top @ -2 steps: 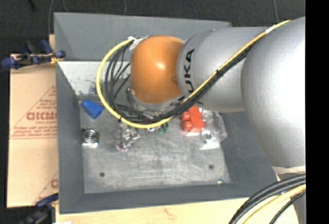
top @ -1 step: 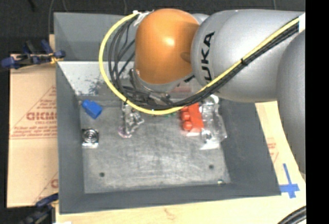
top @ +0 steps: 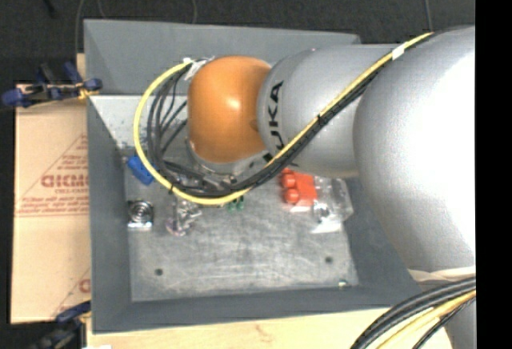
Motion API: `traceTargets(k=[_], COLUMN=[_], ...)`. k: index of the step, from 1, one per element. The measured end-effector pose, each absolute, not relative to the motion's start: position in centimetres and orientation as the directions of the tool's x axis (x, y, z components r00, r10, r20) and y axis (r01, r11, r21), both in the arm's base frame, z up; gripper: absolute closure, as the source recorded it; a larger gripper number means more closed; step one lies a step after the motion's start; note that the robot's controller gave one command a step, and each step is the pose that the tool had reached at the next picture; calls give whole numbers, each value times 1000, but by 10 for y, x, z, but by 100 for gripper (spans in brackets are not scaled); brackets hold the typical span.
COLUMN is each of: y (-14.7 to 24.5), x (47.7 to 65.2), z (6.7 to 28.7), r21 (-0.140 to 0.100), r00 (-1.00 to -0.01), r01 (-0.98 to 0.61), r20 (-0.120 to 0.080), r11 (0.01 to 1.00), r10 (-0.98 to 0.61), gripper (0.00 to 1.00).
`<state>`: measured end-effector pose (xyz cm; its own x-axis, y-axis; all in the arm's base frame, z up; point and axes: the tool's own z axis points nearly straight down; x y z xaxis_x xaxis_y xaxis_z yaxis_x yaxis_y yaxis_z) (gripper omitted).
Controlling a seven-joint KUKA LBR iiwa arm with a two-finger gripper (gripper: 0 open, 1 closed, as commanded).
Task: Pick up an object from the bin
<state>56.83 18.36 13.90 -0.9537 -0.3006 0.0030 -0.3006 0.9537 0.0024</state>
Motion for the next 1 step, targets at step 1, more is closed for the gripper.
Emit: traceTargets(k=[1], y=[138], x=[511], z=[311], r21=[-4], r00=[-921], r01=[-389], r20=[-11], r11=[921], r10=[-389], gripper=[100])
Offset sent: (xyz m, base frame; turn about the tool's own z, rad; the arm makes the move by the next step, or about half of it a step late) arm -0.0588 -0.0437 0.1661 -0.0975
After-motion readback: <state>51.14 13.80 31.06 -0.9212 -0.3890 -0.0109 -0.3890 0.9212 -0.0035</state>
